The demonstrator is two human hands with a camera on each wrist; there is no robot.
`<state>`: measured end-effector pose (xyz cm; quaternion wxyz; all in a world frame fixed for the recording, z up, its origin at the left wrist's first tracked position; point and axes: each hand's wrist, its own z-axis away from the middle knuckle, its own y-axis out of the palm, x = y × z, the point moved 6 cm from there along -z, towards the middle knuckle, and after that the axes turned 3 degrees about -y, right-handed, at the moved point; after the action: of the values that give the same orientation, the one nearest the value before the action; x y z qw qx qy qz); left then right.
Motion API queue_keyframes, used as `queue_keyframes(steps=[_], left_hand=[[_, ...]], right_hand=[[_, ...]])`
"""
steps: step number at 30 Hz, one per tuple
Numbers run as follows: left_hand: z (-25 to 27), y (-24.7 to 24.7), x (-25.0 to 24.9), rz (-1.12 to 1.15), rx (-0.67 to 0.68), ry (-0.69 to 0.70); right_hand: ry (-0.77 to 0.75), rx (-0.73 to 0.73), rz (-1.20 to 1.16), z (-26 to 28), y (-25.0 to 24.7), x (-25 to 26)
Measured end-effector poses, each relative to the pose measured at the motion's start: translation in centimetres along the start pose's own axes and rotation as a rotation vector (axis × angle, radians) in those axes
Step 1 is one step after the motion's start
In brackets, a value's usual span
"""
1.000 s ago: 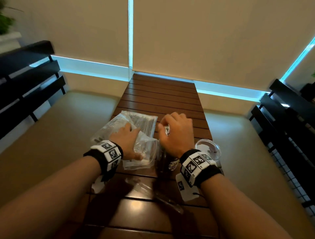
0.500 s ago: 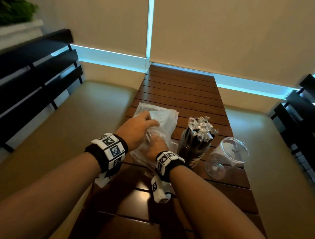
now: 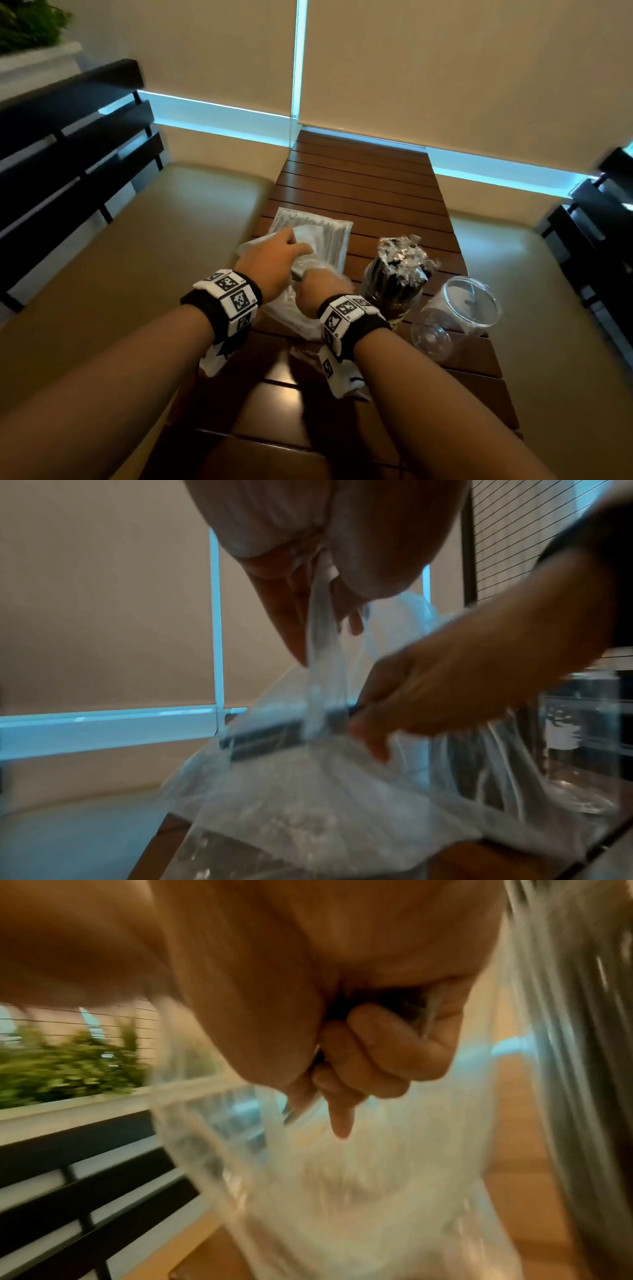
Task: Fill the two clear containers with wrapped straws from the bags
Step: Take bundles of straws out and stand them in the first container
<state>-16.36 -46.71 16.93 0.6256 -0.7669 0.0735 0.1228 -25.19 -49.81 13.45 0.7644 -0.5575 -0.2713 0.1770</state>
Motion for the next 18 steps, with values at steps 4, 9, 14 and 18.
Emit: queue_keyframes(steps=[4, 9, 14, 18], left_hand=[[-0.6, 2.5, 0.2, 0.038, 0.125, -0.170], [-1.2, 3.6, -0.8, 0.012, 0.133, -0.243], [-0.4, 4.7, -2.6, -0.060, 0.257, -0.249], [0.4, 2.1, -4.9, -0.071, 0.141, -0.189]], right_hand=[[-0.088, 0.078, 0.283, 4.4, -5.7, -0.7], [-0.060, 0.089, 0.511, 10.2, -13.3, -3.9], [0.029, -0.075, 0.479, 13.6, -18.4, -6.6], [-0.030, -0.351, 0.128, 12.9, -18.3, -7.4]])
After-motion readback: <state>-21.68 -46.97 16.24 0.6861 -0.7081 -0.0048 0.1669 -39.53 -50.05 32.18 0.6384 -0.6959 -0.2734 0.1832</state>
